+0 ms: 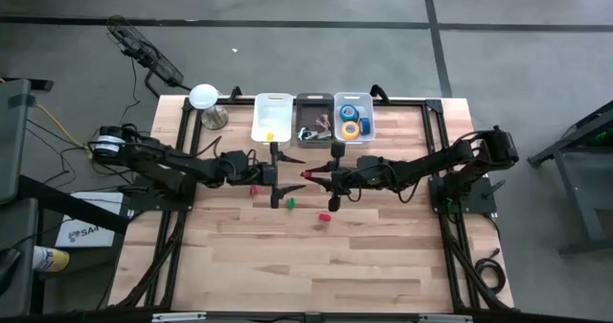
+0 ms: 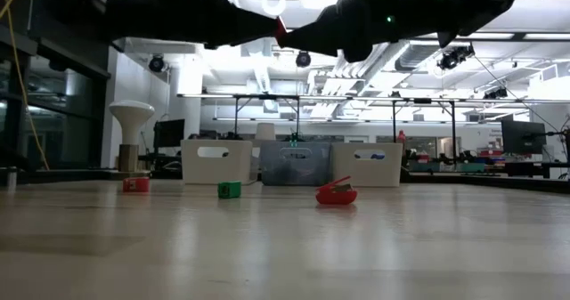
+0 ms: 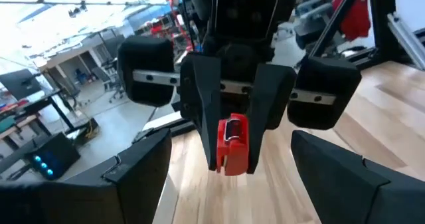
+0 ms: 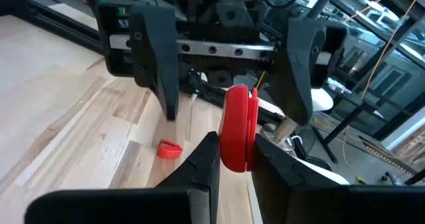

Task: Pick and place Stapler, Stapler remover, tape
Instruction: Put the right red stapler into the left white bin

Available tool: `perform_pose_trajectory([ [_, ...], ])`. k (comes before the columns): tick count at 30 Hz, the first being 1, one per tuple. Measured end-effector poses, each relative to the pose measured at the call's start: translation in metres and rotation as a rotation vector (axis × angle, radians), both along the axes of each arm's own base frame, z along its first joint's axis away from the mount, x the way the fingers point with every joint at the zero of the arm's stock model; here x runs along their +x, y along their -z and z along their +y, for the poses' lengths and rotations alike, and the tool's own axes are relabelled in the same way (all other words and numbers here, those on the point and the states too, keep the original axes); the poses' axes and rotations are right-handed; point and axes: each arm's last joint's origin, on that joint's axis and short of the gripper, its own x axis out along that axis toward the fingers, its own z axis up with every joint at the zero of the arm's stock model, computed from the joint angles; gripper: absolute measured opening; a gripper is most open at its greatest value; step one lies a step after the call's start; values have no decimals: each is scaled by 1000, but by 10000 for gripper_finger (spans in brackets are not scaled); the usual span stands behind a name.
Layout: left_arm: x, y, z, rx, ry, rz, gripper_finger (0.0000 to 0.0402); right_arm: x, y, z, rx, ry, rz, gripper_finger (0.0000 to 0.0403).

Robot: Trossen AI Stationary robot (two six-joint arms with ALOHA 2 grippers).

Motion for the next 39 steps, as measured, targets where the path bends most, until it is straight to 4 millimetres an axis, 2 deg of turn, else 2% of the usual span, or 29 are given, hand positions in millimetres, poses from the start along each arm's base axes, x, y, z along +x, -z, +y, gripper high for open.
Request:
perform_pose_trajectory([
  [9,6,-1,0,-3,-1,15,299,0,0,0,-25,-1,4,57],
  [21,6,0,0,-12,-8,25,182,0,0,0,-36,8,5,57],
  [39,6,-2,0,-14,8,9,90,0,1,0,-36,7,9,57],
])
